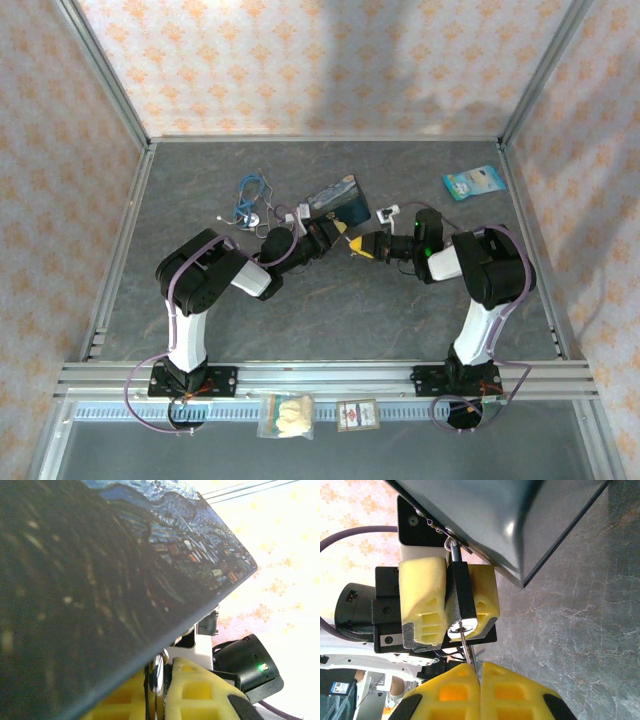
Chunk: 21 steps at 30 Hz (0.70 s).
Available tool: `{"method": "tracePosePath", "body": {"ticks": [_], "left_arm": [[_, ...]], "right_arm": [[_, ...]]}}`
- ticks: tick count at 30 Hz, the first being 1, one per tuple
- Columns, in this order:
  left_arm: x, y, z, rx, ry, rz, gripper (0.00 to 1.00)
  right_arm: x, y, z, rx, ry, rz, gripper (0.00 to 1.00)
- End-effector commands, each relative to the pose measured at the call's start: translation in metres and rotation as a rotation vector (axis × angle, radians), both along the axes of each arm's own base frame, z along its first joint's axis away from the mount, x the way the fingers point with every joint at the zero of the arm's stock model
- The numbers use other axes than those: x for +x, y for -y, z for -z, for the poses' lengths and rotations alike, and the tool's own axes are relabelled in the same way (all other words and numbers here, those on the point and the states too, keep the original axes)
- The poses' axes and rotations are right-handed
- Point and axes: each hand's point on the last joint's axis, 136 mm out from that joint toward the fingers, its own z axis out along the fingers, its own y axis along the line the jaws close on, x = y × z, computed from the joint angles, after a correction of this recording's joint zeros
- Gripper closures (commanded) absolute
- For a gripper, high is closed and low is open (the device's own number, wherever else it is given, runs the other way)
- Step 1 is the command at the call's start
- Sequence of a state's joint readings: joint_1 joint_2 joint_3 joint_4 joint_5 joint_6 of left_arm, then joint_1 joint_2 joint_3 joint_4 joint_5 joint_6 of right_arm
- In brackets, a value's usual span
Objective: Unlock a padlock with a key
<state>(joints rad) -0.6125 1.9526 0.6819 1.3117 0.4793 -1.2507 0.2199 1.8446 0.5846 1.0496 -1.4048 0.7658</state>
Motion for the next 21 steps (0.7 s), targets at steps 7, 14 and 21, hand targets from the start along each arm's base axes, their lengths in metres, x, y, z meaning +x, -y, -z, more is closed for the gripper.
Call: {"method": "tracePosePath", "body": {"ticks": [7,14,21], "left_arm": [[-0.069,0.06,-0.066,-0.193,0.072,0.326,1.0],[-0.072,0.063,-0.06,-0.167,0.063,0.339,1.0],[-0.08,0.061,-0.063,-0.142,0.124,0.351,1.0]], "right_arm": [[0.03,0.002,-0.037,0.091,0.225,0.132,1.0],[0.035,0.0,-0.038,0.146,0.207,0.126,1.0],[0.042,-0.002,-0.033,0.145,0.117,0.132,1.0]]}}
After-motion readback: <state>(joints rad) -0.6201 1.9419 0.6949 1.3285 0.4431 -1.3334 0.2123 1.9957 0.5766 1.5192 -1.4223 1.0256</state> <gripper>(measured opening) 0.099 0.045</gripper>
